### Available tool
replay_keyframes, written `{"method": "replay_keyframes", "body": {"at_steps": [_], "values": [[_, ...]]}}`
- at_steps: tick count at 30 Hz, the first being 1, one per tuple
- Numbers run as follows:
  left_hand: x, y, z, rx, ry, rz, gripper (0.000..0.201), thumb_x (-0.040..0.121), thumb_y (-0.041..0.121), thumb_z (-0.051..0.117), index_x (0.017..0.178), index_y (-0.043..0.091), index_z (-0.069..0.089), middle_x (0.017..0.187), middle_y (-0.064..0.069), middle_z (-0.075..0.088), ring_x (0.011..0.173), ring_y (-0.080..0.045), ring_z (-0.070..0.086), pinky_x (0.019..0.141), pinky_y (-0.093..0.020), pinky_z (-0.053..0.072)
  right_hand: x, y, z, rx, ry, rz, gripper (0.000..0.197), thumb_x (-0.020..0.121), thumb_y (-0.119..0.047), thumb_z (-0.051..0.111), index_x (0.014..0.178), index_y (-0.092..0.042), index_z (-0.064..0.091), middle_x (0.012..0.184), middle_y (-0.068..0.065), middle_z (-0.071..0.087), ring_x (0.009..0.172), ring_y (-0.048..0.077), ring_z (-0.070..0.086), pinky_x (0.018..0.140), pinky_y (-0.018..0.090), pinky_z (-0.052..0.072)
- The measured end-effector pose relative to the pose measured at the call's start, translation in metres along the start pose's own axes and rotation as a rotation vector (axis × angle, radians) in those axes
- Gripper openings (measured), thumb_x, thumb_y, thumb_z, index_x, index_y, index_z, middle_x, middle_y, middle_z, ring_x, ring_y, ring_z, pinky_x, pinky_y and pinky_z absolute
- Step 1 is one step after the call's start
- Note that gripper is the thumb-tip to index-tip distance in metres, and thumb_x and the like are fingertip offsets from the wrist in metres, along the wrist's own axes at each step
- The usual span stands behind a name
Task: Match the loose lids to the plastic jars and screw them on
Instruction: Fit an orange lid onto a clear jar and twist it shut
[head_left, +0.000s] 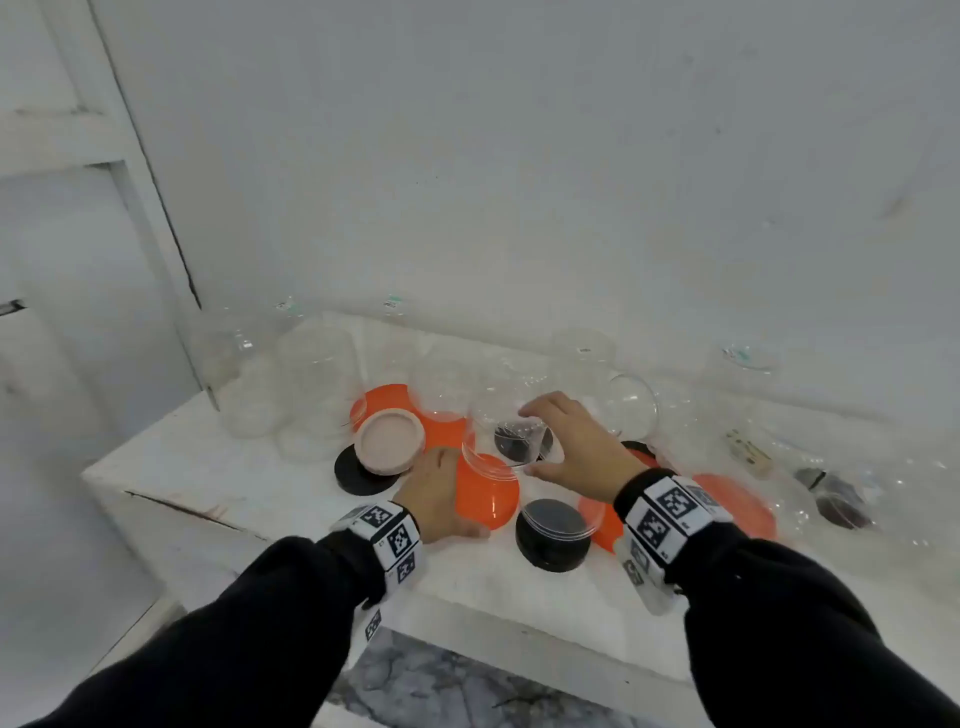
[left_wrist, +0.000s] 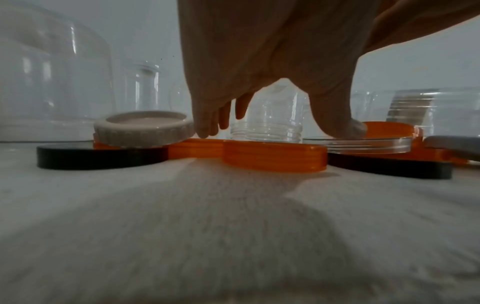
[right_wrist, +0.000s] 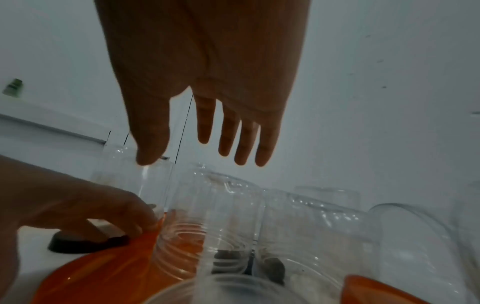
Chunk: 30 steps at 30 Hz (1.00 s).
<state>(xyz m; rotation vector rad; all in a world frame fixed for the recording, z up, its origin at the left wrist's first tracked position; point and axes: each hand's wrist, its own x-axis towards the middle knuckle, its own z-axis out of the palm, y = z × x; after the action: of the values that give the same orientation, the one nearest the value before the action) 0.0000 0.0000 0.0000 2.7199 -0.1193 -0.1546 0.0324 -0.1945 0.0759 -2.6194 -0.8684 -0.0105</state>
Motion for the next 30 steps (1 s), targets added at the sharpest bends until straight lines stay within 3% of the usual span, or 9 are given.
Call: {"method": "replay_keyframes", "body": {"at_steps": [7,12,19,25,30], "values": [[0.018,-0.008,0.009,0.120,-0.106,0.029,0.114,0.063,0.056,0.077,0.144,0.006,0.012,0.146,-0.011,0.023,0.134,-0.027,0.022,0.112,-0.040,0.021,0.045,0.008,0.009,-0.090,-0.149,0.009,0.087,0.072,-0.031,0.078,0.143,-0.022,0.029,0.147,0.002,0.027,0.132,0.024,0.028,0.107,0.042,0.034],[0.022,-0.006,0.009,0.088,-0.050,0.041,0.113,0.061,0.052,0.080,0.143,0.008,0.015,0.143,-0.008,0.027,0.130,-0.024,0.025,0.110,-0.035,0.021,0.068,0.017,0.005,-0.228,-0.250,-0.062,0.098,0.070,-0.034,0.078,0.147,-0.028,0.017,0.153,-0.001,0.014,0.136,0.025,0.020,0.105,0.042,0.032],[0.020,-0.004,0.005,0.009,-0.048,-0.013,0.110,0.061,0.047,0.082,0.143,0.011,0.017,0.142,-0.007,0.028,0.130,-0.023,0.024,0.111,-0.036,0.019,0.091,0.024,0.001,-0.426,-0.327,-0.192,0.107,0.066,-0.048,0.078,0.148,-0.036,0.011,0.154,-0.002,0.016,0.132,0.026,0.021,0.104,0.044,0.029],[0.013,0.002,0.006,-0.033,-0.063,-0.066,0.113,0.063,0.044,0.082,0.145,0.013,0.010,0.146,-0.005,0.020,0.134,-0.023,0.021,0.111,-0.037,0.020,0.098,0.029,0.001,-0.424,-0.287,-0.304,0.106,0.059,-0.054,0.078,0.145,-0.036,0.018,0.142,-0.002,0.028,0.125,0.023,0.026,0.102,0.038,0.029],[0.012,0.012,0.004,-0.095,-0.019,-0.108,0.118,0.063,0.042,0.083,0.146,0.016,0.003,0.147,-0.005,0.019,0.134,-0.022,0.021,0.111,-0.037,0.021,0.091,0.033,-0.002,-0.371,-0.228,-0.355,0.105,0.054,-0.051,0.081,0.141,-0.036,0.024,0.136,-0.001,0.025,0.123,0.025,0.026,0.107,0.040,0.025]]}}
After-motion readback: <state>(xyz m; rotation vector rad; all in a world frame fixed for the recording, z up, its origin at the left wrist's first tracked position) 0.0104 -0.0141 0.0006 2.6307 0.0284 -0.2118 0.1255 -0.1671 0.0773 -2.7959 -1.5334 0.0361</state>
